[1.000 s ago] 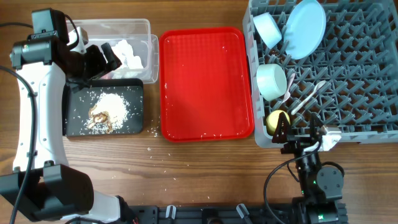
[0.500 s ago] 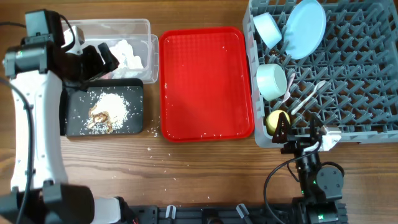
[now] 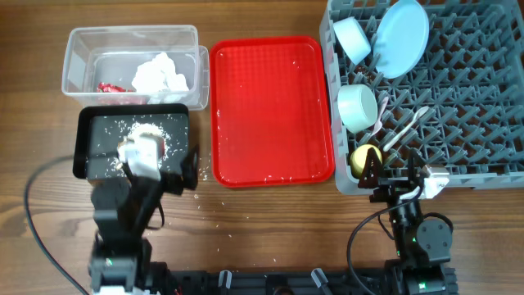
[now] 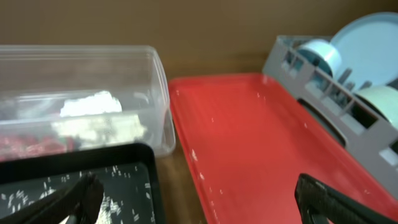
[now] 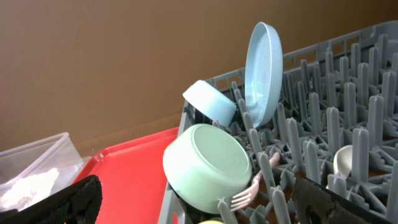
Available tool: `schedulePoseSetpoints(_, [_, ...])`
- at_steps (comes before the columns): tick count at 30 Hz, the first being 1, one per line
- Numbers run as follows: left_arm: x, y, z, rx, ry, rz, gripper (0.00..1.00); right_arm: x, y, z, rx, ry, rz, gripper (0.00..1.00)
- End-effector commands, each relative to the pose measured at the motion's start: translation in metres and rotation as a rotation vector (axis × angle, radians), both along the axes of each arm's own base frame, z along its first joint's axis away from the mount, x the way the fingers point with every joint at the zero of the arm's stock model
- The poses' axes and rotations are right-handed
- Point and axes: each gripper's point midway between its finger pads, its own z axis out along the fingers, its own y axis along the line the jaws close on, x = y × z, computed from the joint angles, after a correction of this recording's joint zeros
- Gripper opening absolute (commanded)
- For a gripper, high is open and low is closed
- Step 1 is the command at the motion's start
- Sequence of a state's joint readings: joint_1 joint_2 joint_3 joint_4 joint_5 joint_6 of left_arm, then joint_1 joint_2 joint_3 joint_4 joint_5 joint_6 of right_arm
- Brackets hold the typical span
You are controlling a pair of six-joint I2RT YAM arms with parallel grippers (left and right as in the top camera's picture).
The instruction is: Sort waste into correct bins and load items into the dishwasher rack
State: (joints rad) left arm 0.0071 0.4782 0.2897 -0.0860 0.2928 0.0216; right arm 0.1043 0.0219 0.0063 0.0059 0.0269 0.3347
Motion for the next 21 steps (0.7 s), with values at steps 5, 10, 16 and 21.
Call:
schedulePoseSetpoints(5, [-0.022, 0.011, -0.041, -0.013, -0.112, 0.074, 1.00, 0.000, 0.003, 0.002, -0.009, -0.009, 0.013, 1.00])
schedulePoseSetpoints(10, [-0.020, 0.042, -0.033, -0.110, -0.142, 0.278, 1.00, 0.000, 0.002, 0.002, -0.009, -0.009, 0.013, 1.00])
schedulePoseSetpoints(16, [-0.022, 0.043, -0.025, -0.116, -0.177, 0.278, 1.00, 0.000, 0.003, 0.002, -0.009, -0.009, 0.013, 1.00])
schedulePoseSetpoints(21, [-0.022, 0.043, -0.025, -0.116, -0.176, 0.278, 1.00, 0.000, 0.002, 0.002, -0.009, -0.009, 0.013, 1.00])
